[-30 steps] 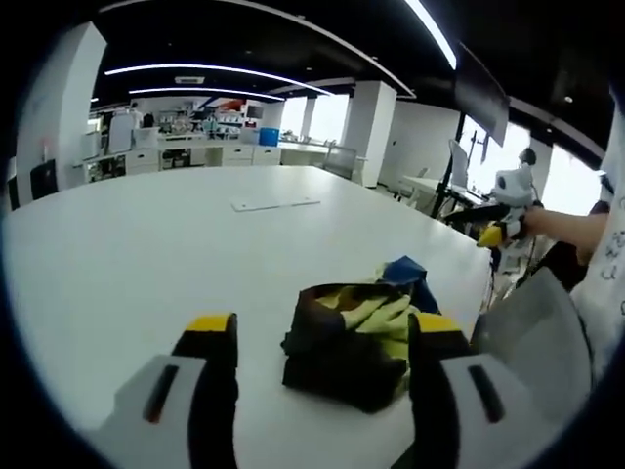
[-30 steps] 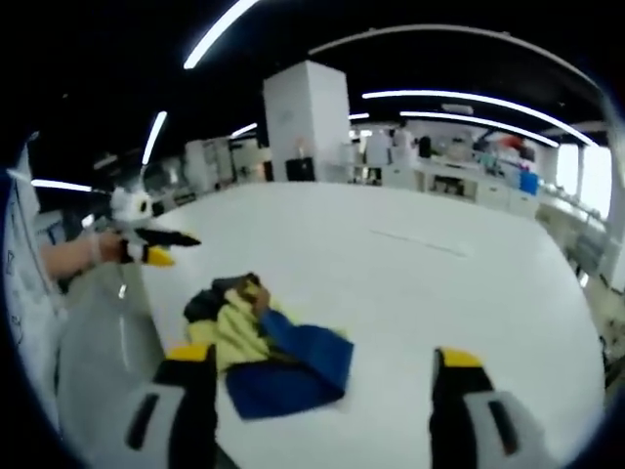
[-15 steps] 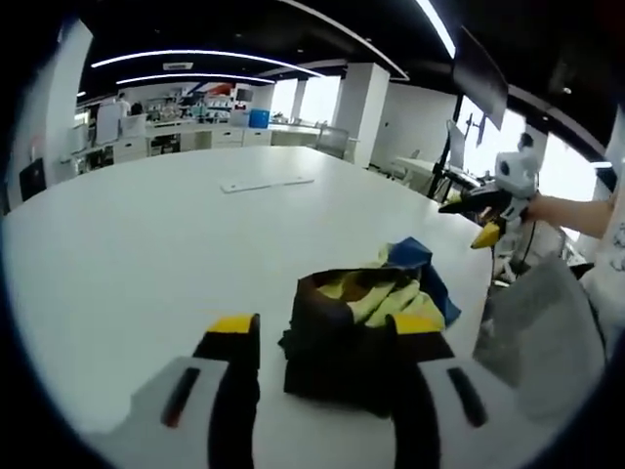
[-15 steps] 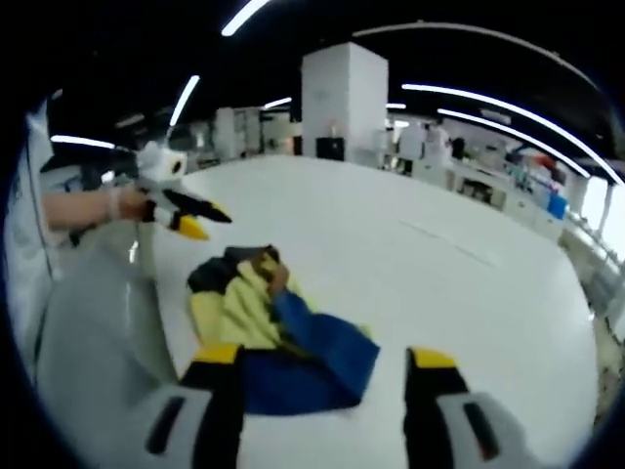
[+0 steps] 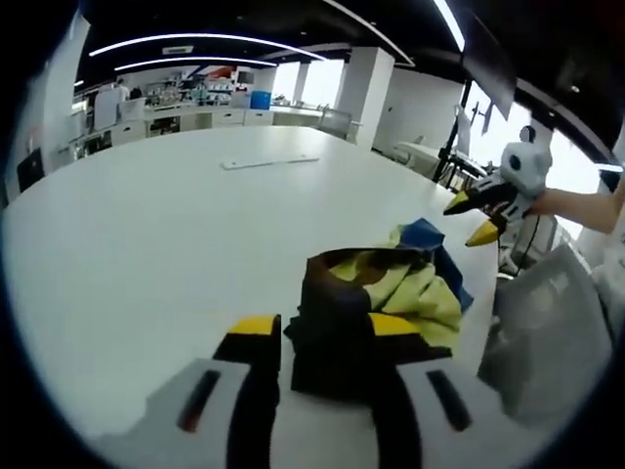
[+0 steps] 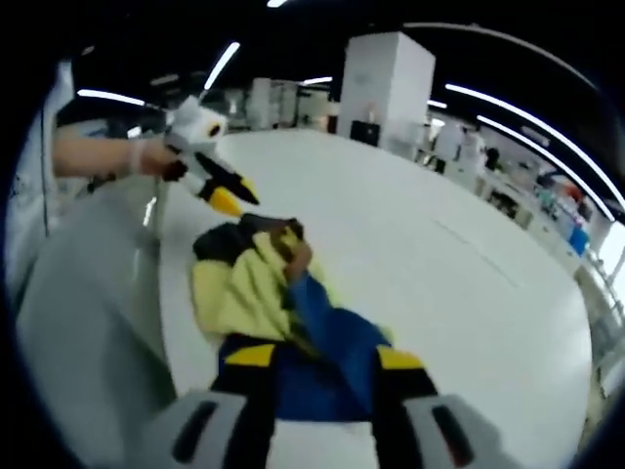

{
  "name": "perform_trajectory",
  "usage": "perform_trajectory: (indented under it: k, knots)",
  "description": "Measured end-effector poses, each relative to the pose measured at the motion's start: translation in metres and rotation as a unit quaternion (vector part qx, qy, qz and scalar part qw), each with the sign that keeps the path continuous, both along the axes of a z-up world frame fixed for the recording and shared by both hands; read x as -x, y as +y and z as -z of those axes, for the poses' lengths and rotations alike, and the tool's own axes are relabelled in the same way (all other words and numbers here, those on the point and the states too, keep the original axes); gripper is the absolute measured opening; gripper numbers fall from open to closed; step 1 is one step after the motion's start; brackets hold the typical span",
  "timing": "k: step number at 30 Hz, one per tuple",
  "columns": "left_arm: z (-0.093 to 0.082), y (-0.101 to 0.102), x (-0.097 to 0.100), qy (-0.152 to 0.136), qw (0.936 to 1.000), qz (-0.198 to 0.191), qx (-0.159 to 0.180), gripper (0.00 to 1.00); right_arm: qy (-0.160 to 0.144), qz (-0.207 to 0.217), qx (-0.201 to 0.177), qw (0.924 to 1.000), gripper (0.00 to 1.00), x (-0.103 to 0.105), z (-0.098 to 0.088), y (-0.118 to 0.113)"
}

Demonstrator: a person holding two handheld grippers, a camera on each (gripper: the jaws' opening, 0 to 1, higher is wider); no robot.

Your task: Fold the garment on the visible template until the final outline fits inside the template.

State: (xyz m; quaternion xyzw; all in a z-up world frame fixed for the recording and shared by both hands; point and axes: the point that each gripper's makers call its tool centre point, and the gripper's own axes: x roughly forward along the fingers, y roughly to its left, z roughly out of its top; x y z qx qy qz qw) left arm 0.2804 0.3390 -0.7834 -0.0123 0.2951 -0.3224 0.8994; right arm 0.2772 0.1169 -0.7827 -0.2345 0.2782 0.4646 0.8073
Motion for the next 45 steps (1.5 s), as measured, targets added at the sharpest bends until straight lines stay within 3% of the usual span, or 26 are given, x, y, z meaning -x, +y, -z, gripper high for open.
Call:
perform_trajectory:
  k: [8, 10, 17, 24, 29, 33, 37, 45]
  knots:
    - [0.007, 0.004, 0.003, 0.015, 0.9999, -0.007, 0.004, 0.23, -0.025, -0.043, 0.048, 0.9976, 0.18, -0.004, 0.018, 0.014]
    - [0.009, 0.007, 0.003, 0.015, 0.9998, -0.008, 0.004, 0.22, -0.044, -0.056, 0.058, 0.9957, 0.13, -0.006, 0.017, 0.018]
    - [0.012, 0.011, 0.000, 0.020, 0.9997, -0.010, 0.004, 0.21, -0.048, -0.071, 0.072, 0.9938, 0.03, -0.009, 0.027, 0.023]
    - [0.014, 0.008, -0.001, 0.029, 0.9995, -0.009, 0.006, 0.19, -0.043, -0.053, 0.069, 0.9953, 0.00, -0.012, 0.029, 0.017]
    - [0.018, 0.006, 0.000, 0.037, 0.9992, -0.007, 0.008, 0.18, -0.067, -0.026, 0.057, 0.9958, 0.00, -0.020, 0.016, 0.010]
    - [0.018, 0.000, 0.000, 0.036, 0.9993, -0.001, 0.006, 0.17, -0.077, 0.004, 0.039, 0.9963, 0.00, -0.028, 0.002, 0.004]
    - [0.015, -0.001, -0.001, 0.030, 0.9995, 0.005, 0.001, 0.15, -0.078, 0.018, 0.033, 0.9962, 0.00, -0.032, -0.001, -0.003]
    - [0.011, -0.002, 0.003, 0.031, 0.9995, 0.011, 0.001, 0.00, -0.076, 0.041, 0.022, 0.9960, 0.00, -0.032, -0.007, -0.011]
